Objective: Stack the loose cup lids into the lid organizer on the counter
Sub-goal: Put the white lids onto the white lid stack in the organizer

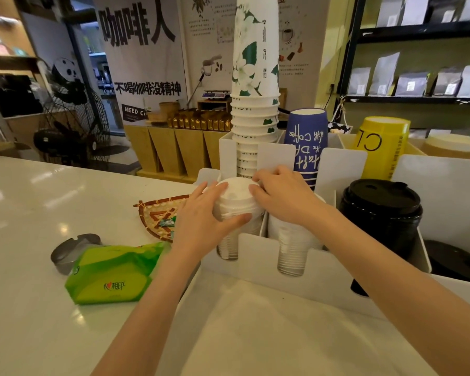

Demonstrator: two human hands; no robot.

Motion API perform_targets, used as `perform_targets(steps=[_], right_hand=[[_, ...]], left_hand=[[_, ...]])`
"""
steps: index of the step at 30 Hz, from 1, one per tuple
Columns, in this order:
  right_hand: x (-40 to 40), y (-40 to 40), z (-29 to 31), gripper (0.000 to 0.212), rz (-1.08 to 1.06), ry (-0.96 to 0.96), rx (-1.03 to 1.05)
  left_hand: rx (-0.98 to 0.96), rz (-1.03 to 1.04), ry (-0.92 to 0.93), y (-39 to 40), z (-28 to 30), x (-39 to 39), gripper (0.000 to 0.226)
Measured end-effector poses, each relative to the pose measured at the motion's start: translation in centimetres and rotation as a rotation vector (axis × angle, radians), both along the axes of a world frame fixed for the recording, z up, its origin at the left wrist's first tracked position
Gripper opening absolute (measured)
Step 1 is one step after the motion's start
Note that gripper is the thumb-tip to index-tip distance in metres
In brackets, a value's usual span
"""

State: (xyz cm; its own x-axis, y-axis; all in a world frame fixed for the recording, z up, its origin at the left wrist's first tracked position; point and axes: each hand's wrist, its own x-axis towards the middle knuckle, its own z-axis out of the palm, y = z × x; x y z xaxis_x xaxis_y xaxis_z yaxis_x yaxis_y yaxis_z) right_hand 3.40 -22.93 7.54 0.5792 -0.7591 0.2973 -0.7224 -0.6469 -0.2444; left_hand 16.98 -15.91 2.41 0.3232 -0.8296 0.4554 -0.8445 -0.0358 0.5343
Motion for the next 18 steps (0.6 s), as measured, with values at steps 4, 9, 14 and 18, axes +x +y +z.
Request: perform_targets(steps=[4, 9, 14, 18], right_hand=[[-0.25, 0.65, 0.27, 0.039, 0.003, 0.049, -0.022], [-0.13, 0.85, 0.13, 0.038, 0.008, 0.099, -0.071], [-0.06, 0.76, -0.14, 0.038, 0.023, 0.125, -0.113], [-0.16, 0.72, -0.30, 0.039, 0.019, 0.165, -0.158]], left_hand=[[0.057, 0.000, -0.045, 0.18, 0.35, 0.04, 0.076], [0.081, -0.049, -0.116, 0.15, 0.46, 0.38, 0.076], [0.107, -0.093, -0.201, 0.31, 0.83, 0.18, 0.072], [0.135, -0.125, -0.210, 0.29, 0.86, 0.38, 0.074]])
